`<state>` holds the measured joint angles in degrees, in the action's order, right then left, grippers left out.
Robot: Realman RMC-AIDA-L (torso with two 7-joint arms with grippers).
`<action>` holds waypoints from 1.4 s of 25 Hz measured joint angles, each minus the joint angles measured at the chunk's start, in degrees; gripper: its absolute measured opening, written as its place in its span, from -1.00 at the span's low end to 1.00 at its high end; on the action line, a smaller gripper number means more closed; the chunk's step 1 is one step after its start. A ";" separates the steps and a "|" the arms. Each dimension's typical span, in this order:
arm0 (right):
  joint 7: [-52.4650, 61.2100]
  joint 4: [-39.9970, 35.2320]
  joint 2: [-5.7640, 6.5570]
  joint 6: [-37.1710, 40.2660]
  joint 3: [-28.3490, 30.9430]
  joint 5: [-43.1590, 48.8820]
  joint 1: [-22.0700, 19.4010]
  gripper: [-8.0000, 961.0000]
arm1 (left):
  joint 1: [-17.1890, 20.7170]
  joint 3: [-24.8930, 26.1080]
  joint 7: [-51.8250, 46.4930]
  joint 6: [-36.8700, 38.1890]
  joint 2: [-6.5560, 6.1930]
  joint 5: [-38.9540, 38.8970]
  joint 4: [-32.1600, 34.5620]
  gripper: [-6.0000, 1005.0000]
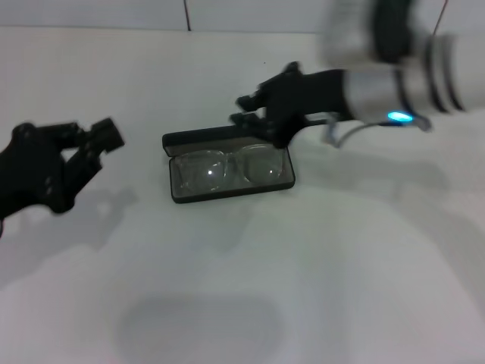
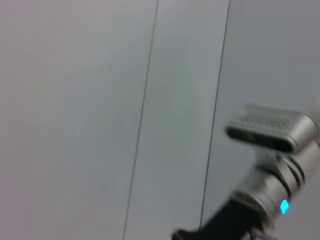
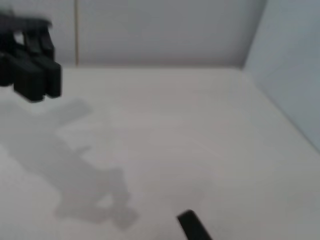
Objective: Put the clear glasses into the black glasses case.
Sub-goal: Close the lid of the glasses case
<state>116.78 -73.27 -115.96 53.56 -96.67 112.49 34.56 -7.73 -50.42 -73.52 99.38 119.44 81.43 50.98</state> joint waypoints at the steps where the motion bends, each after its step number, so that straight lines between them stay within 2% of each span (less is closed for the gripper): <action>1: -4.17 -0.32 -0.01 -0.36 1.26 -4.68 -3.09 -0.52 | -1.15 0.00 -0.55 -0.09 0.04 -0.02 -0.05 -0.87; 4: -17.61 2.18 0.18 1.92 5.59 -20.96 -11.47 -0.52 | -5.71 -0.24 -2.32 -1.58 0.12 0.13 -1.99 -0.87; 7: -30.06 11.08 0.30 10.29 12.06 -35.84 -16.05 -0.51 | -12.65 -0.45 -4.08 -6.07 0.15 0.53 -6.95 -0.87; 9: -35.84 19.00 0.30 17.04 16.89 -41.94 -16.54 -0.51 | -16.83 -0.54 -4.72 -10.17 0.11 0.94 -10.24 -0.87; 12: -42.13 33.19 0.50 28.88 26.32 -45.89 -14.52 -0.50 | -22.30 -0.68 -5.22 -16.29 0.16 4.05 -13.91 -0.87; 16: -45.67 41.09 0.72 35.63 33.36 -45.71 -14.37 -0.50 | -28.97 -3.01 -6.19 -24.59 0.28 7.36 -19.59 -0.87; 18: -46.26 41.57 0.74 36.02 33.62 -45.67 -14.69 -0.50 | -28.97 -3.01 -6.19 -24.59 0.28 7.36 -19.59 -0.87; 19: -47.41 42.54 0.69 36.43 33.56 -45.63 -14.95 -0.49 | -30.18 -4.62 -6.67 -27.30 0.28 7.38 -20.81 -0.87; 20: -47.54 42.76 0.66 36.44 33.51 -45.61 -14.96 -0.49 | -30.96 -9.39 -9.11 -33.58 0.32 7.30 -21.58 -0.87; 25: -47.85 43.37 0.56 36.55 32.93 -45.48 -14.88 -0.49 | -30.96 -13.74 -13.72 -40.84 0.44 7.04 -22.45 -0.87; 29: -47.97 43.46 0.39 36.40 32.43 -44.67 -14.19 -0.48 | -30.36 -14.21 -16.34 -41.92 0.46 7.15 -23.94 -0.87; 35: -48.03 44.27 0.29 35.65 31.88 -44.54 -12.80 -0.47 | -27.47 -17.14 -16.65 -41.73 0.76 5.86 -24.83 -0.87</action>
<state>68.75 -29.01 -115.67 89.22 -64.79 67.96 21.76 -35.20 -67.57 -90.17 57.65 120.20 87.29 26.15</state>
